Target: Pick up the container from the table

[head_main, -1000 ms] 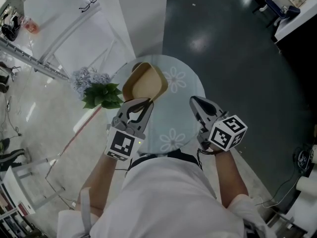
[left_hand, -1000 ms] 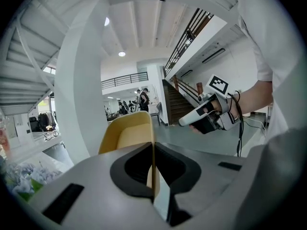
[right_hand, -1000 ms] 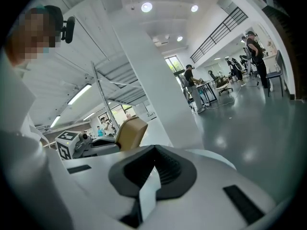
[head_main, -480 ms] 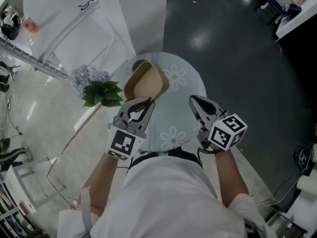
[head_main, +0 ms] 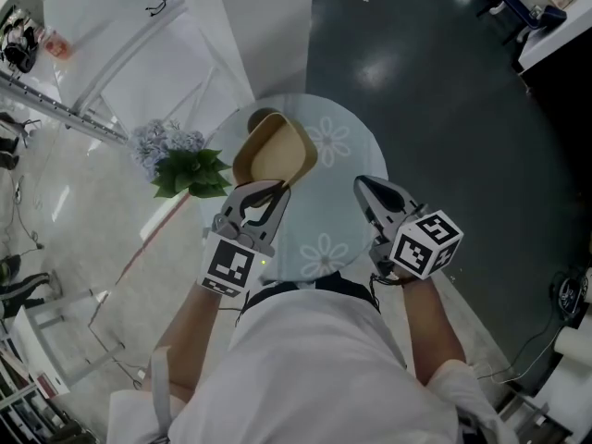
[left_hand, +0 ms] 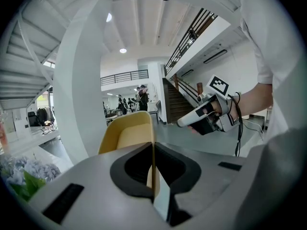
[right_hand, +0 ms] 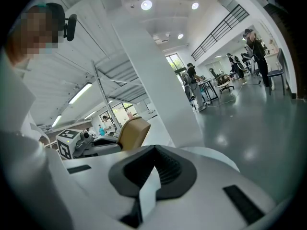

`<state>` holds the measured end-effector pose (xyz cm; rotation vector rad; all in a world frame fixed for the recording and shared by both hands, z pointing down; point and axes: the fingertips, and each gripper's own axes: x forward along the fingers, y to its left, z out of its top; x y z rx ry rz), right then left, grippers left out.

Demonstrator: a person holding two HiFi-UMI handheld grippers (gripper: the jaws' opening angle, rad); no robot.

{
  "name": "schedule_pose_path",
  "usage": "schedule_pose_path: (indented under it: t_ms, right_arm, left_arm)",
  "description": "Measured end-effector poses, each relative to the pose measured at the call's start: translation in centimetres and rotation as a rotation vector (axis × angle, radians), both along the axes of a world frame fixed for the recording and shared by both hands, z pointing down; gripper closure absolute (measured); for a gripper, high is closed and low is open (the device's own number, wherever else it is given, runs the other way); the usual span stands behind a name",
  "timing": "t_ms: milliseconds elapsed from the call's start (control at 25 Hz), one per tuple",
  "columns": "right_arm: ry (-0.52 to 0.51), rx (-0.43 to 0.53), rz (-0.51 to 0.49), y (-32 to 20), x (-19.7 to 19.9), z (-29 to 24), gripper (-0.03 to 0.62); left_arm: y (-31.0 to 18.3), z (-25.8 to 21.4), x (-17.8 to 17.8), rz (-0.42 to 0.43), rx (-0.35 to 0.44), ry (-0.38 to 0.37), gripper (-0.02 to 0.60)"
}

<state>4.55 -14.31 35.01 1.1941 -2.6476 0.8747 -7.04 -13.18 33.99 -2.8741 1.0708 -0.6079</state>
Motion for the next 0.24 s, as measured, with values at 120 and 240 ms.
schedule_pose_path:
  t_ms: [120, 240]
  right_arm:
    - [0.002, 0.0, -0.002, -0.15, 0.03, 0.11, 0.572]
    - [0.003, 0.0, -0.005, -0.31, 0.07, 0.17, 0.572]
  left_arm:
    - [-0.1, 0.19, 0.05, 0.002, -0.003, -0.004, 0.548]
    - [-0.18, 0.32, 0.13, 0.006, -0.003, -0.01, 0.548]
